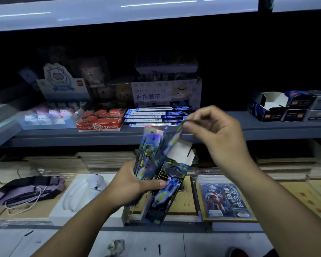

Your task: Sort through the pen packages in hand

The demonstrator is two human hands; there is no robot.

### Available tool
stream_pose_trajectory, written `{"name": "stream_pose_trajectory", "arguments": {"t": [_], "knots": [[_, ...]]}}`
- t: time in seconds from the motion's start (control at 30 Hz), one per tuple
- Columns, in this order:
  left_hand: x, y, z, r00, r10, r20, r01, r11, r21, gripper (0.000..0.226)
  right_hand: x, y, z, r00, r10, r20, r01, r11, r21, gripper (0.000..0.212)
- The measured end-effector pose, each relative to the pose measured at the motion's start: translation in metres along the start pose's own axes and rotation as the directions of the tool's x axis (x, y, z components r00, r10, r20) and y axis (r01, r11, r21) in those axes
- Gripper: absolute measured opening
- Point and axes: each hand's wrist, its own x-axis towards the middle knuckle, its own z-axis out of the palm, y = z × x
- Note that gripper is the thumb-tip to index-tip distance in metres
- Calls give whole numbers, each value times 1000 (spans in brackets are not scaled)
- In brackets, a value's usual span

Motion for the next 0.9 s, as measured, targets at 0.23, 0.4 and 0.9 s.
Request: {"name": "stream_pose_trajectory", "arguments": {"t": [0.23, 0.4, 0.9], "knots": [[4, -8, -10, 989, -33, -142, 33, 999, -4, 34, 7, 3, -30, 963, -89, -253, 77, 995, -57, 26], [4, -7, -15, 984, -21, -176, 20, 1000, -8, 34, 6, 6, -40, 950, -114, -290, 60, 980, -188, 19], [1, -7, -5, 988, 59, -142, -39, 990, 134, 45, -22, 22, 14, 994, 93, 54, -34, 750, -660, 37]]}}
